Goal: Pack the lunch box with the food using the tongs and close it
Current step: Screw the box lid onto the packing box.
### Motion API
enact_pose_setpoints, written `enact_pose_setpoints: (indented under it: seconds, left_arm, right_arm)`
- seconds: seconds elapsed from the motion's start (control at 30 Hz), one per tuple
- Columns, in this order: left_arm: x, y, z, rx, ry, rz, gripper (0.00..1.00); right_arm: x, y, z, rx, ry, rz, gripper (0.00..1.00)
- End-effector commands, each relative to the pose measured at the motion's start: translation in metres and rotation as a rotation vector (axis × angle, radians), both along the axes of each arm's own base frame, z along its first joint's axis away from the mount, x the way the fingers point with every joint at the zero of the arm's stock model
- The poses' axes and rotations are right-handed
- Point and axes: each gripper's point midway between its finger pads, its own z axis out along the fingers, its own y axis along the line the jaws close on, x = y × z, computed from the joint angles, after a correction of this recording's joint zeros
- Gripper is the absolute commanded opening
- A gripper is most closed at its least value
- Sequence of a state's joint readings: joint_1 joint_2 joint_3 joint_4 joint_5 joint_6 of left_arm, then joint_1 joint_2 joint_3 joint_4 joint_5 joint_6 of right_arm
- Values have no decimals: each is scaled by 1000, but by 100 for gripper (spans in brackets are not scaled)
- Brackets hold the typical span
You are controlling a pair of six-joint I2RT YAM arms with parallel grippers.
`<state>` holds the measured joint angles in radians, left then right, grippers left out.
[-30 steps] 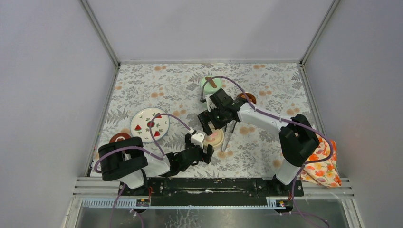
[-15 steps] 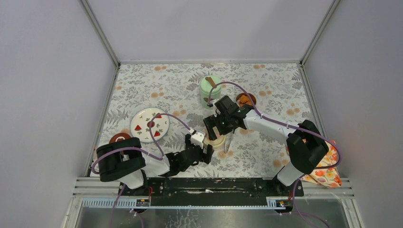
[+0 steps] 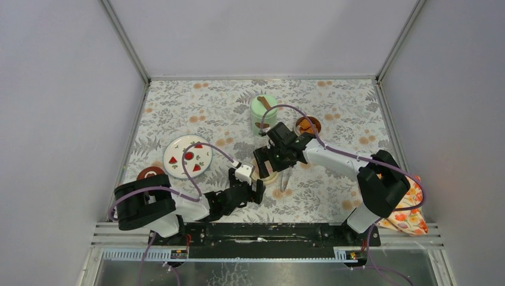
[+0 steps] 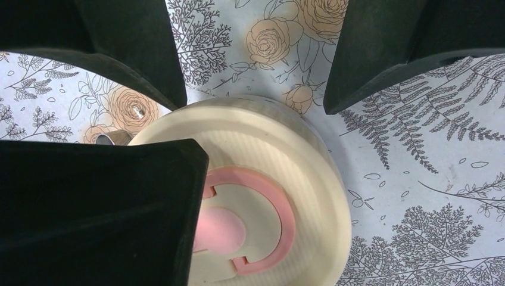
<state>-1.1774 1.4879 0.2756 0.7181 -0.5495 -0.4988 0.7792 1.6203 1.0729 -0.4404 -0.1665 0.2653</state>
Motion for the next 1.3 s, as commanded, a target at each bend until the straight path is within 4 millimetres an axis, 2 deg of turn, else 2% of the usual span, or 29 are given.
enact_pose_setpoints:
  seconds: [0.0, 0.23, 0.5, 0.67, 0.83, 1.1, 1.27]
  left_arm:
    - [7, 4, 11, -35, -40, 36, 94]
    - [0, 3, 11, -34, -39, -11, 99]
    - [4, -7, 1, 48, -64, -45, 99]
    - [5, -14, -1, 67, -77, -60, 98]
    - [7, -14, -4, 70, -73, -41, 98]
    - [8, -11, -6, 68, -58, -15, 95]
    - [9, -9, -7, 68, -51, 7, 93]
  right_arm:
    - [6, 6, 26, 44, -55, -6, 100]
    - [45, 16, 54, 83, -149, -7, 100]
    - [63, 25, 43, 27, -146, 49, 100]
    - [59, 28, 36, 26, -112, 71, 100]
    - [52, 22, 27, 1, -84, 76, 97]
    - [33, 8, 19, -16, -50, 67, 76]
    - [21, 0, 15, -26, -32, 49, 58]
